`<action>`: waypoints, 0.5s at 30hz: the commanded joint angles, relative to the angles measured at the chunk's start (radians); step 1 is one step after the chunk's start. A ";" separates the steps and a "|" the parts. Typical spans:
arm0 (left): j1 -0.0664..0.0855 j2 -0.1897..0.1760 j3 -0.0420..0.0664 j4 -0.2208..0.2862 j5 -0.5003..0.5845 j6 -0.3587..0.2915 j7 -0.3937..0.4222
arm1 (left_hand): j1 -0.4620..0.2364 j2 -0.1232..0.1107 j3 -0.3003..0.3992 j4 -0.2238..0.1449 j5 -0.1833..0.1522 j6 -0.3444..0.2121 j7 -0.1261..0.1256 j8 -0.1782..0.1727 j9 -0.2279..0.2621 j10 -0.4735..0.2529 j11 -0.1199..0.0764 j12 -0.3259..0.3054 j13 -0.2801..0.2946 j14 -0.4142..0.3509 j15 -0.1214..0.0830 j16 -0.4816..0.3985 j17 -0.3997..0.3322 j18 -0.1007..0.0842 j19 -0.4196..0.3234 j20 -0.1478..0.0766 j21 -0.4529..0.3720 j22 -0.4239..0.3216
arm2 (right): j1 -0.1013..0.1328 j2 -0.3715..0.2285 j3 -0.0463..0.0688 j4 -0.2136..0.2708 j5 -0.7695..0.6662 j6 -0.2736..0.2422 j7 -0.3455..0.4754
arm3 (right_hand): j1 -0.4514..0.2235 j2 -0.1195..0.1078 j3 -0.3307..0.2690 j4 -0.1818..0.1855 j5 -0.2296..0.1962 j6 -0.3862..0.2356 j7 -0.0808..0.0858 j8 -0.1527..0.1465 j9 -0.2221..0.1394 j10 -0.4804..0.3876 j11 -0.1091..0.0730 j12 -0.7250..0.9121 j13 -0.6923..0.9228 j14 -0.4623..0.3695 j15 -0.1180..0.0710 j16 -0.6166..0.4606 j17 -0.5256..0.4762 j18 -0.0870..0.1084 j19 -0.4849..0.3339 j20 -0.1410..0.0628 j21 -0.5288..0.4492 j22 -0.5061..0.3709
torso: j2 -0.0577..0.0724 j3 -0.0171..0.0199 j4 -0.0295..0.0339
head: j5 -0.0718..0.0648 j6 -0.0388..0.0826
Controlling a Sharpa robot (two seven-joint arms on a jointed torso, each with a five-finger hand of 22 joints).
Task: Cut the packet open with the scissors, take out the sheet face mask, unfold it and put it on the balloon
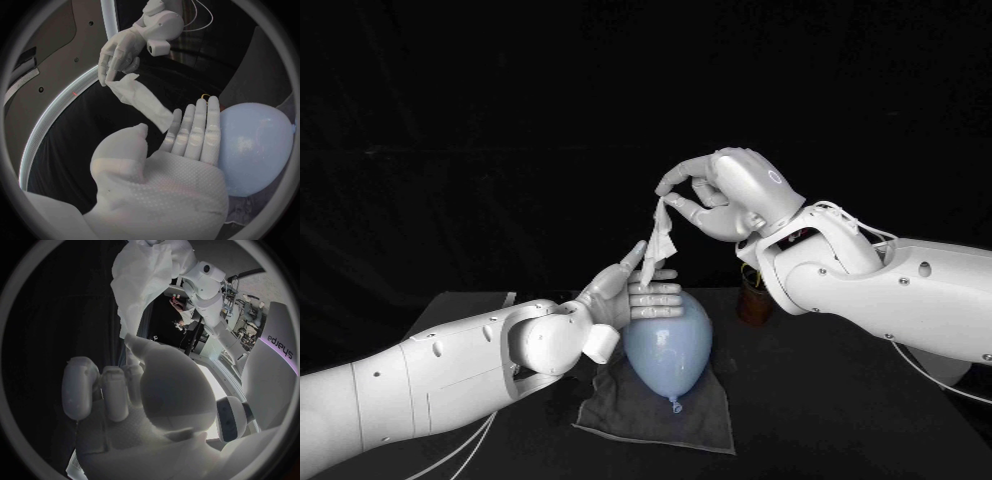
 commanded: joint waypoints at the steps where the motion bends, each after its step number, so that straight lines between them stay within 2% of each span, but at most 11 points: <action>1: 0.000 -0.002 0.002 0.007 0.068 0.138 -0.015 | -0.018 0.030 -0.030 -0.001 0.002 0.051 0.070 0.019 0.005 0.058 -0.018 0.012 0.002 0.048 -0.020 0.020 0.014 0.009 0.044 -0.017 0.010 -0.004 | -0.001 0.005 0.000 -0.008 0.012 0.010 0.016 | -0.010 0.001 0.004 0.001 0.004 0.006 -0.002 0.007 0.043 0.080 0.001 0.000 0.223 0.105 -0.007 0.004 0.263 -0.008 0.025 0.000 0.000 0.203 | 0.001 -0.0007 -0.0003 | -0.002 -0.003; 4: 0.000 -0.003 0.002 0.008 0.074 0.161 -0.017 | -0.030 0.052 -0.054 0.002 0.002 0.075 0.060 0.023 0.005 0.088 -0.028 0.009 0.000 0.070 -0.029 0.027 0.023 0.008 0.068 -0.027 0.011 -0.007 | -0.002 0.008 -0.001 -0.014 0.014 0.012 0.016 | -0.010 0.001 0.004 0.001 0.004 0.006 -0.002 0.007 0.043 0.080 0.001 0.000 0.223 0.105 -0.007 0.004 0.263 -0.008 0.025 0.000 0.000 0.203 | 0.001 -0.0012 -0.0010 | -0.002 -0.005; 5: 0.000 -0.004 0.002 0.009 0.076 0.170 -0.016 | -0.035 0.067 -0.068 0.001 0.003 0.107 0.045 0.035 0.009 0.127 -0.042 0.017 0.003 0.103 -0.043 0.042 0.033 0.009 0.093 -0.040 0.017 -0.006 | -0.003 0.009 -0.002 -0.017 0.015 0.013 0.017 | -0.010 0.001 0.004 0.001 0.004 0.006 -0.002 0.007 0.043 0.080 0.001 0.000 0.223 0.105 -0.007 0.004 0.263 -0.008 0.025 0.000 0.000 0.203 | 0.001 -0.0010 -0.0008 | -0.002 -0.006; 6: 0.000 -0.006 0.002 0.011 0.079 0.178 -0.015 | -0.037 0.072 -0.078 0.002 0.001 0.114 0.042 0.035 0.009 0.136 -0.046 0.014 0.002 0.109 -0.046 0.043 0.036 0.008 0.100 -0.044 0.016 -0.008 | -0.004 0.011 -0.002 -0.020 0.017 0.014 0.017 | -0.010 0.001 0.004 0.001 0.004 0.006 -0.002 0.007 0.043 0.080 0.001 0.000 0.223 0.105 -0.007 0.004 0.263 -0.008 0.025 0.000 0.000 0.203 | 0.001 -0.0009 -0.0006 | -0.002 -0.007; 8: 0.000 -0.009 0.002 0.015 0.085 0.188 -0.009 | -0.038 0.087 -0.097 0.001 0.002 0.126 0.037 0.034 0.009 0.153 -0.050 0.006 -0.001 0.120 -0.051 0.044 0.042 0.008 0.111 -0.049 0.012 -0.010 | -0.005 0.014 -0.003 -0.023 0.019 0.017 0.017 | -0.010 0.001 0.006 0.000 0.004 0.005 -0.002 0.007 0.044 0.079 0.001 0.000 0.223 0.105 -0.007 0.004 0.263 -0.007 0.025 0.000 -0.002 0.203 | 0.000 -0.0004 0.0001 | -0.003 -0.009; 11: 0.000 -0.014 0.002 0.020 0.100 0.187 0.004 | -0.043 0.096 -0.115 0.001 0.002 0.127 0.037 0.028 0.008 0.156 -0.050 -0.004 -0.004 0.119 -0.051 0.039 0.045 0.007 0.114 -0.049 0.006 -0.011 | -0.010 0.012 -0.005 -0.018 0.021 0.023 0.016 | -0.010 0.001 0.006 0.000 0.004 0.005 -0.002 0.007 0.044 0.079 0.001 0.000 0.223 0.105 -0.007 0.004 0.263 -0.007 0.025 0.000 -0.002 0.203 | 0.000 -0.0002 0.0018 | -0.005 -0.011; 15: 0.000 -0.021 0.002 0.025 0.115 0.174 0.020 | -0.044 0.115 -0.135 0.001 0.002 0.127 0.039 0.020 0.005 0.157 -0.048 -0.019 -0.008 0.114 -0.048 0.032 0.048 0.007 0.113 -0.047 -0.004 -0.012 | -0.023 -0.007 -0.008 0.005 0.019 0.031 0.012 | -0.011 0.001 0.006 0.000 0.004 0.004 -0.002 0.008 0.045 0.078 0.001 -0.002 0.221 0.105 -0.007 0.004 0.263 -0.007 0.025 0.000 -0.002 0.203 | 0.001 -0.0008 -0.0006 | -0.002 -0.014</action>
